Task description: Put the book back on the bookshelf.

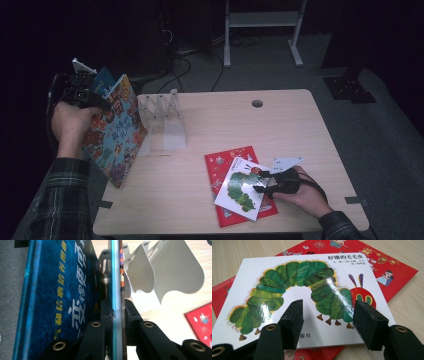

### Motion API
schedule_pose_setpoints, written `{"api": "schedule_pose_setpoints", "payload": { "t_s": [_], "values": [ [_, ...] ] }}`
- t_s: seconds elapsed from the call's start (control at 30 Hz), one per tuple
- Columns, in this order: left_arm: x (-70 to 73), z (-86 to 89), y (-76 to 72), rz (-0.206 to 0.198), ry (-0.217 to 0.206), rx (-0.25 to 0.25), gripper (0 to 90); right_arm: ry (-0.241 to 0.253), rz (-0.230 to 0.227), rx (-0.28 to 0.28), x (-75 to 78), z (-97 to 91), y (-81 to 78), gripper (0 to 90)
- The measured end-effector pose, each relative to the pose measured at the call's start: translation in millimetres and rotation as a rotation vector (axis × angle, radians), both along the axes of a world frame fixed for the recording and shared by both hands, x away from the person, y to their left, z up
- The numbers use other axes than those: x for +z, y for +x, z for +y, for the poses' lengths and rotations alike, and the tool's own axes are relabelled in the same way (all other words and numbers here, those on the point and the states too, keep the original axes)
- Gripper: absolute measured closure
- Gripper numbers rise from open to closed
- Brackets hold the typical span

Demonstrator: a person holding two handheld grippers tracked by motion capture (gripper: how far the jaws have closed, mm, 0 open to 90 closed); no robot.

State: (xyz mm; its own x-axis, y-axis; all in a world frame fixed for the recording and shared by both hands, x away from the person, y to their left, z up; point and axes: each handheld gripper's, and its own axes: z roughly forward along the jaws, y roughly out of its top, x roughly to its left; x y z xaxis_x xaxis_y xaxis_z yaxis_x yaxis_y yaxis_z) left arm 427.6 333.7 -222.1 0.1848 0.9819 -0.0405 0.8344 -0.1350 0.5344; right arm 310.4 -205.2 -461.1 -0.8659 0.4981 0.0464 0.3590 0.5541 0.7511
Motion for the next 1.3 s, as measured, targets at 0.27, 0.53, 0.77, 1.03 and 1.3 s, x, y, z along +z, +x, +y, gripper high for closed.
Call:
{"api": "schedule_pose_setpoints", "payload": {
  "t_s": [0.27,0.53,0.77,1.03,1.3],
  "values": [
    [-0.6,-3.9,7.0,-0.005,0.008,0.011,80.5,0.001,-0.001,0.002,-0.1,-0.4,0.2,40.5],
    [-3.6,-6.6,0.1,-0.017,0.052,0.016,78.9,0.003,-0.001,-0.002,-0.2,-0.2,-0.4,40.4],
    [-2.1,-2.5,-2.3,-0.02,0.029,-0.007,78.6,-0.001,-0.002,-0.001,-0.1,-0.3,-0.5,40.4],
    [7.7,5.9,-8.7,-0.046,-0.004,-0.012,78.5,0.001,-0.001,-0.001,-0.2,-0.4,-0.6,40.4],
    [29.7,14.5,-21.9,-0.113,-0.033,-0.028,84.1,0.0,-0.002,-0.002,-0.2,-0.2,-0.6,40.4]
  ]
}}
